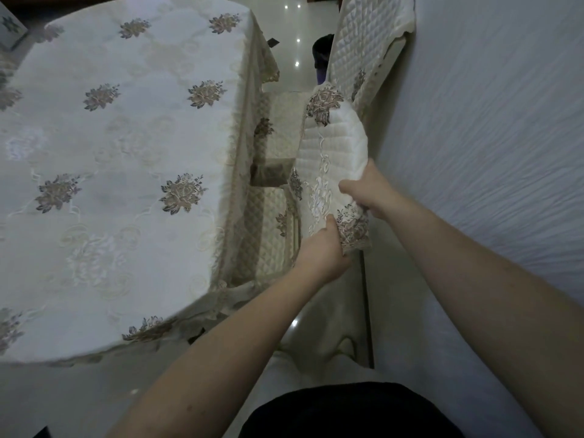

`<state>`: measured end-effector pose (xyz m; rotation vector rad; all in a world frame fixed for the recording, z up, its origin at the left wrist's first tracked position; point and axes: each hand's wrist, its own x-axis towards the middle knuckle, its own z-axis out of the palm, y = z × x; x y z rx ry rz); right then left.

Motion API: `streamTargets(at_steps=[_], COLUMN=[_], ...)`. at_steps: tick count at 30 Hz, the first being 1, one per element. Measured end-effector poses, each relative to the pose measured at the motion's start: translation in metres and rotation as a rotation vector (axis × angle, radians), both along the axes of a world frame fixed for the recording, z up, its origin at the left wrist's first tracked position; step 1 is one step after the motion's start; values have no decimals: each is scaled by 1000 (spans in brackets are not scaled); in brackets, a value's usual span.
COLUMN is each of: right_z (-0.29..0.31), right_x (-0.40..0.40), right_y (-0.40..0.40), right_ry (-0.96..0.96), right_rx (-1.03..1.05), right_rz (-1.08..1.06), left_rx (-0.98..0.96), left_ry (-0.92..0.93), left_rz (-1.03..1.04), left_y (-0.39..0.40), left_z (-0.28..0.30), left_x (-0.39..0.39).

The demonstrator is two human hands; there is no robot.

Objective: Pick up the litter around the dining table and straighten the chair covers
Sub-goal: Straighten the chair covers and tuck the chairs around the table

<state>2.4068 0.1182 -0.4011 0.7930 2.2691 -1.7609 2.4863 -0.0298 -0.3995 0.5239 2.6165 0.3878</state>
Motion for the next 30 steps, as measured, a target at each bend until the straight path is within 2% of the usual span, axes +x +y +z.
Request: streamTargets(at_steps=[9,14,30], right_z=[-2,-7,-6], right_x=[0,2,9], right_y=[15,13,1], right_ry=[-27,20,60], right_rx=[12,-14,69], right_rz=[14,-35,-40], left_rx=[24,32,71], left_ry=[-27,1,-50], left_rz=[-44,-92,-43], left_y=[8,4,-8], left_z=[-1,-2,0], left_x=[-1,-2,1])
